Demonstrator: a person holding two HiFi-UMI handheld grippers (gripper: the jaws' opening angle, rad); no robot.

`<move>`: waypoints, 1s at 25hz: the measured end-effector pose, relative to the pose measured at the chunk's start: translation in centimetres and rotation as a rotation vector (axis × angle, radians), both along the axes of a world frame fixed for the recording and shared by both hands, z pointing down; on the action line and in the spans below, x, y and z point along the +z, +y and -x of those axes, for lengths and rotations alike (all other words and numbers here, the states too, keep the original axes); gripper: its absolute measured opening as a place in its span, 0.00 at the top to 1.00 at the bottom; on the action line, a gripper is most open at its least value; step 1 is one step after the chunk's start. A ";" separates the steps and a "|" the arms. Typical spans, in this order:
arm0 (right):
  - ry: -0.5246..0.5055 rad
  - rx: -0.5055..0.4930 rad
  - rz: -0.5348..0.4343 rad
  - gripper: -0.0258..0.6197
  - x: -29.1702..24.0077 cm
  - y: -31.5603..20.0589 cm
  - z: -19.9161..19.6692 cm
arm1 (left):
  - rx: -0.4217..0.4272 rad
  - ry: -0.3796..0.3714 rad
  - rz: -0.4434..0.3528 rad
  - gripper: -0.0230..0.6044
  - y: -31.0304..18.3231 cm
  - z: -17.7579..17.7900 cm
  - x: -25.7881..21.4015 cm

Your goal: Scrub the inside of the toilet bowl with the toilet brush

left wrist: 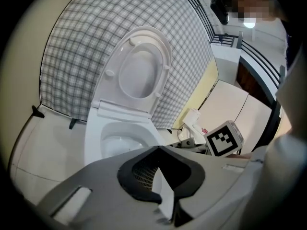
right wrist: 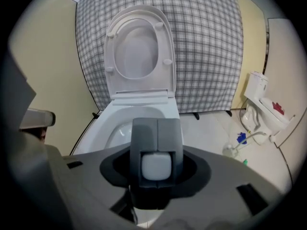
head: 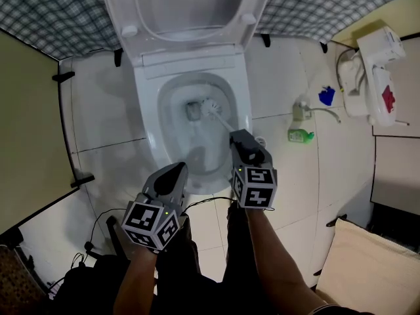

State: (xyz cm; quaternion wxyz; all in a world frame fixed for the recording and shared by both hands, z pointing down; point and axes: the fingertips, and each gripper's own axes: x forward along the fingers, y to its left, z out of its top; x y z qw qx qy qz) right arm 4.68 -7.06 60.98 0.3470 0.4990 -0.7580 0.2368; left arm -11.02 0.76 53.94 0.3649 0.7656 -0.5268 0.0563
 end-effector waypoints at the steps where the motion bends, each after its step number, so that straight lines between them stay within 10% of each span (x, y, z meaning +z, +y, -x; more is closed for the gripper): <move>1: 0.008 0.004 0.015 0.67 0.1 0.6 -0.2 | -0.007 0.000 -0.004 0.95 0.0 0.3 -0.2; 16: 0.007 -0.057 0.230 0.68 3.2 9.5 3.7 | -0.076 -0.001 0.016 0.95 2.2 2.7 0.0; 25: -0.055 -0.131 0.150 0.68 3.7 4.4 8.4 | -0.076 -0.012 0.048 0.95 2.8 3.3 1.4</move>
